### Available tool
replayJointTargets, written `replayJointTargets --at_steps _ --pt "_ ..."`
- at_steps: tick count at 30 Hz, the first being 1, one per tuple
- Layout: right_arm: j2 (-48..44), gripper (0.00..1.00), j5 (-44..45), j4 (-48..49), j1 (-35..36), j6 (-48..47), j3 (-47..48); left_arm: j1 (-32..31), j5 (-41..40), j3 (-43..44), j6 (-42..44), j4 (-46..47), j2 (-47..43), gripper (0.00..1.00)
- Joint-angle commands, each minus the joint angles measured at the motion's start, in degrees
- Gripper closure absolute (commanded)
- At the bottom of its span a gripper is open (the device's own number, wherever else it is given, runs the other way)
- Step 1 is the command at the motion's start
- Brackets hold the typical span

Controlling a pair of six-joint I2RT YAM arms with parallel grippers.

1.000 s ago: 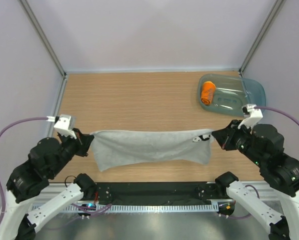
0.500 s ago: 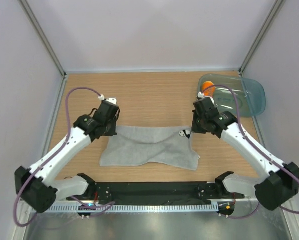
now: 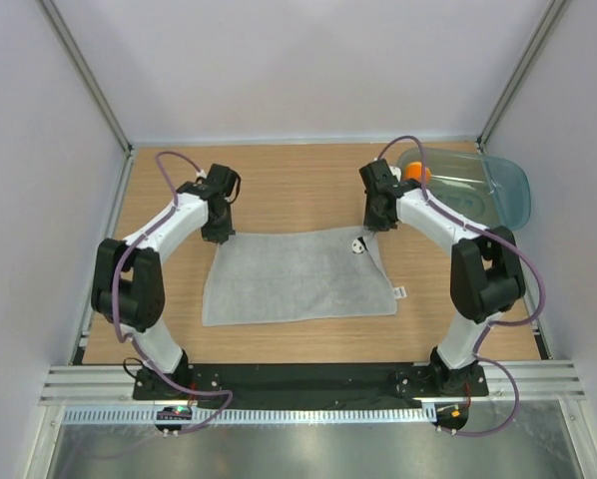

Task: Roll the towels
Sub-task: Flatten the towel, then fold the towel

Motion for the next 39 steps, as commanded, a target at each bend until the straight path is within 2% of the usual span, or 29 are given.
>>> replayJointTargets --at_steps 1,2,3,4,5,6,7,8,9,10,12,17,18,21,22,24,26,27,29,31,36,39 --pt "4.83 0.96 0.53 -0.26 -2.46 -2.44 6.98 3.55 2.95 2.53 0.19 0.89 3.63 0.99" --pt "5.9 0.8 -0.17 -1.15 -3.59 -2.97 8.47 4.43 3.75 2.97 0.19 0.28 5.03 1.0" --pt "6.96 0.71 -1.22 -1.85 -4.13 -3.93 10.75 5.05 3.75 3.23 0.1 -0.08 5.13 0.99" --pt "7.66 0.6 -1.58 -3.42 -4.57 -4.2 11.73 5.75 2.54 3.24 -0.25 -0.17 4.79 0.95" --pt "7.58 0.32 -1.15 -4.05 -5.18 -4.46 12.43 5.93 2.26 3.15 -0.17 0.01 3.22 0.82" --pt "7.24 0.19 -0.36 -4.58 -5.27 -4.9 13.57 5.93 2.09 2.98 -0.17 0.27 1.98 0.68" --pt "6.88 0.1 2.52 -6.06 -5.36 -4.82 14.1 5.93 2.69 2.71 -0.17 0.62 0.75 0.44" --pt "5.66 0.03 3.33 -6.77 -5.36 -4.91 14.54 5.93 3.4 2.1 -0.25 0.97 -0.57 0.37" --pt "5.04 0.02 3.69 -7.21 -5.54 -4.82 15.16 5.93 4.19 1.57 -0.25 1.67 -3.45 0.31" --pt "4.08 0.02 3.86 -8.0 -5.54 -4.73 15.16 5.93 4.46 1.13 -0.34 1.85 -4.7 0.18" --pt "0.39 0.01 3.25 -7.92 -5.36 -4.64 13.33 6.02 3.41 -0.97 -2.35 1.59 -7.95 0.0" --pt "-11.02 0.01 3.51 -4.5 -5.45 -3.51 3.5 6.11 1.64 -11.68 -9.55 0.88 -19.72 0.0" --pt "-16.1 0.01 3.51 -3.28 -5.36 -3.33 -1.48 6.28 4.08 -15.62 -11.48 1.67 -21.57 0.0" --pt "-24.21 0.01 2.9 2.52 -5.36 -1.31 -10.55 6.9 3.41 -19.95 -14.13 4.31 -28.69 0.0" --pt "-29.45 0.02 3.07 4.89 -5.28 -0.69 -12.41 6.9 3.4 -22.49 -13.79 5.79 -30.79 0.0" --pt "-33.88 0.02 3.16 6.66 -4.93 0.1 -16.54 6.99 2.27 -25.58 -14.66 11.15 -38.0 0.0" --pt "-38.37 0.02 3.25 7.98 -4.49 -0.42 -18.23 6.99 -0.81 -29.79 -20.36 15.36 -45.27 0.0" --pt "-39.34 0.02 3.6 8.07 -4.22 -0.6 -18.93 6.9 -0.12 -31.29 -20.82 17.13 -48.01 0.0" --pt "-41.44 0.02 3.69 7.72 -4.13 -0.16 -19.2 6.9 6.46 -35.15 -19.68 20.47 -53.37 0.0" --pt "-42.6 0.02 2.82 7.11 -4.04 1.5 -19.46 6.9 9.02 -36.05 -19.76 21.29 -54.54 0.0" --pt "-42.78 0.05 -0.7 5.79 -4.13 1.95 -18.76 6.9 9.9 -33.15 -21.7 8.83 -49.29 0.0" --pt "-42.51 0.04 -2.02 5.7 -4.13 1.6 -19.02 6.81 16.83 -33.06 -20.83 6.87 -45.68 0.0"
